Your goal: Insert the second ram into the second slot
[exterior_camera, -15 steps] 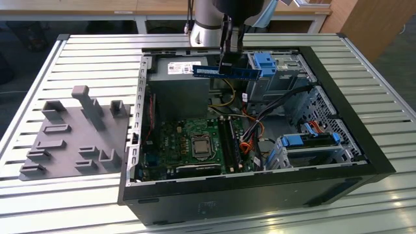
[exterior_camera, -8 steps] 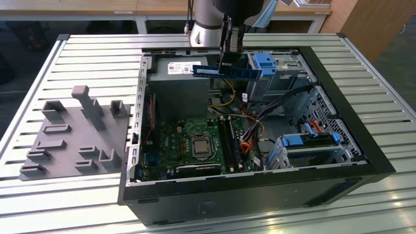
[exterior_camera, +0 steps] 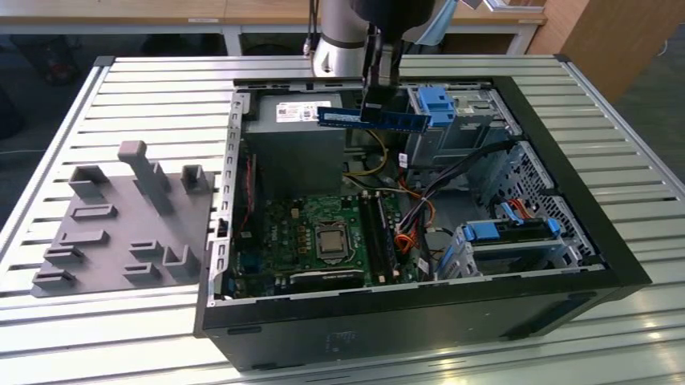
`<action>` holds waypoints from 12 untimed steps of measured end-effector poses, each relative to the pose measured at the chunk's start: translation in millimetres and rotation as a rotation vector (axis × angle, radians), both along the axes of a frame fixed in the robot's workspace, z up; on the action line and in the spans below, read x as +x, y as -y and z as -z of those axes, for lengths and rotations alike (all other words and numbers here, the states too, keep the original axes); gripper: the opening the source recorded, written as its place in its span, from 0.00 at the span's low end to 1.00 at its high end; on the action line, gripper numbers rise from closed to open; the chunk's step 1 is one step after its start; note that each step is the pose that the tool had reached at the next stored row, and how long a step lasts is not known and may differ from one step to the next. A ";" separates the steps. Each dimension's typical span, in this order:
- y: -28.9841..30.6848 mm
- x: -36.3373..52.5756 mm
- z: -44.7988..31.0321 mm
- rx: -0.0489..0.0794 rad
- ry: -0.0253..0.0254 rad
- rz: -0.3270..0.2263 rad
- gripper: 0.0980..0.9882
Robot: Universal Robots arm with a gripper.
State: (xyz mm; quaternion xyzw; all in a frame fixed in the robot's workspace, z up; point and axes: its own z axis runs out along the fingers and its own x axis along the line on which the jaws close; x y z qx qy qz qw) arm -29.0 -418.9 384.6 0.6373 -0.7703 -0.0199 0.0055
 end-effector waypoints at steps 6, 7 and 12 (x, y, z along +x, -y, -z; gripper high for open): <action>0.0 0.0 0.0 0.000 0.0000 0.005 0.04; 0.0 0.0 0.0 0.000 0.0000 0.006 0.04; 0.0 0.0 0.0 0.000 0.0000 0.010 0.04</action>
